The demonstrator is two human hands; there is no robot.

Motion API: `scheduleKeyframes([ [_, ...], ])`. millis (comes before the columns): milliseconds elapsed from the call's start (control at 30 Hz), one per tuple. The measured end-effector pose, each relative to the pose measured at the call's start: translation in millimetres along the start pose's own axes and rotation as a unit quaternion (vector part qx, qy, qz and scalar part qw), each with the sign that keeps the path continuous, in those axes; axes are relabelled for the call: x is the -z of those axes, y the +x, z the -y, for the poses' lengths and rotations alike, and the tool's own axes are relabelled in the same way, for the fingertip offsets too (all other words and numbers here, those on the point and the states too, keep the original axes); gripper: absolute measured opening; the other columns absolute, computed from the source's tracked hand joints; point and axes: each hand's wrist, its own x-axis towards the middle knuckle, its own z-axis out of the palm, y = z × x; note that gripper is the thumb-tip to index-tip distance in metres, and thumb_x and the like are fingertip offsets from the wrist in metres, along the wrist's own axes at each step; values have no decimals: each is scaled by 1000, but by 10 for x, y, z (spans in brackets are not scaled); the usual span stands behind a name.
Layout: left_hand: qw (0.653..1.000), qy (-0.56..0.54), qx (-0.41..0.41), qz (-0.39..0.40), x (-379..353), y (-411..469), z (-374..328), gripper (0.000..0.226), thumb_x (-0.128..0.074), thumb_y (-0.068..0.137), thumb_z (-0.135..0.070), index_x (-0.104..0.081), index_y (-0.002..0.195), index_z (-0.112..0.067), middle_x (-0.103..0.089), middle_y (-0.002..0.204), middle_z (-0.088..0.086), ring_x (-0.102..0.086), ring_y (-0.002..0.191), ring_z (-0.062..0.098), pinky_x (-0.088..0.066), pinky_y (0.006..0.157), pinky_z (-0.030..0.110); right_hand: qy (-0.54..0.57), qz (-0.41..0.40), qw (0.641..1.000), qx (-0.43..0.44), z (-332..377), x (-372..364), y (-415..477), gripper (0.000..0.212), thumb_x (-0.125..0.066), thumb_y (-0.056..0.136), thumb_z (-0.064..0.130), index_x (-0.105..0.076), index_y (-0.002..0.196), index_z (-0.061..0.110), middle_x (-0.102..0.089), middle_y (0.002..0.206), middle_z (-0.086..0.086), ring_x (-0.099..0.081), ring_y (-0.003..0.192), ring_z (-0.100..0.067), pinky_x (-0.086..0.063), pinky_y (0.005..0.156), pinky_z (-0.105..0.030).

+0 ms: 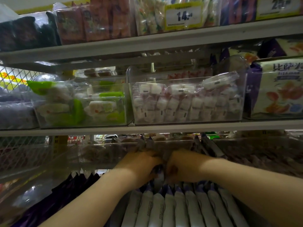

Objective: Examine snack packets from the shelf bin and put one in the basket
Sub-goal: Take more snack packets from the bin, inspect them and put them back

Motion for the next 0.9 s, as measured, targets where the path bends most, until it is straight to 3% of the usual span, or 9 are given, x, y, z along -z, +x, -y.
scheduleKeyframes([
  [167, 1000, -14, 1, 14, -21, -9, 38, 42, -53, 96, -32, -48, 137, -43, -36, 153, -14, -37, 137, 17, -34, 104, 27, -2, -13, 1000, 25, 10, -129, 26, 12, -62, 87, 19, -72, 89, 13, -61, 77, 1, -53, 71, -14, -49, 73, -32],
  [300, 1000, -14, 10, 11, -43, -4, 49, 44, -55, 95, -31, -48, 137, -42, -36, 152, -16, -38, 136, 17, -35, 104, 27, -33, -42, 998, 30, 13, -183, 33, 13, -61, 84, 17, -67, 81, 6, -58, 75, -9, -59, 73, -25, -46, 65, -32],
  [433, 1000, -10, 14, 12, -66, -7, 57, 45, -55, 95, -30, -48, 138, -40, -38, 151, -13, -39, 136, 18, -35, 105, 28, -53, -42, 997, 32, 24, -238, 46, 13, -56, 88, 13, -65, 80, 8, -52, 74, -5, -56, 72, -27, -44, 64, -32],
  [500, 1000, -5, 17, 14, -73, -16, 59, 44, -54, 96, -30, -47, 138, -40, -38, 152, -12, -39, 136, 19, -35, 106, 29, -25, -77, 996, 24, -20, -162, 48, 11, -55, 89, 12, -64, 85, 10, -57, 79, -5, -56, 75, -25, -42, 64, -28],
  [567, 1000, -2, 21, 16, -73, -16, 58, 46, -54, 95, -31, -47, 139, -41, -39, 151, -13, -40, 135, 20, -36, 106, 31, 25, -142, 990, 6, -100, -42, 42, 8, -55, 91, 13, -60, 85, 16, -58, 82, 3, -56, 76, -17, -43, 64, -12],
  [633, 1000, -4, 23, 15, -72, -18, 54, 46, -53, 95, -31, -47, 139, -42, -39, 151, -14, -41, 135, 20, -38, 104, 31, 56, -192, 980, -15, -135, 33, 27, 25, -55, 93, 15, -48, 74, 30, -47, 73, 12, -48, 66, -6, -39, 59, -6],
  [767, 1000, -3, 26, 12, -83, -28, 54, 44, -52, 95, -34, -46, 139, -43, -40, 150, -14, -42, 134, 21, -38, 102, 32, 81, -226, 970, -43, -118, -39, -10, 15, -50, 95, 18, -44, 82, 23, -48, 75, 4, -52, 72, -17, -40, 59, -28],
  [900, 999, 25, 29, 19, -82, -36, 38, 44, -53, 95, -35, -47, 138, -38, -39, 151, -8, -40, 135, 26, -37, 104, 36, 202, -267, 939, -73, -44, -29, -172, 9, -45, 99, 21, -46, 90, 23, -62, 82, -5, -64, 74, -25, -55, 71, -46],
])
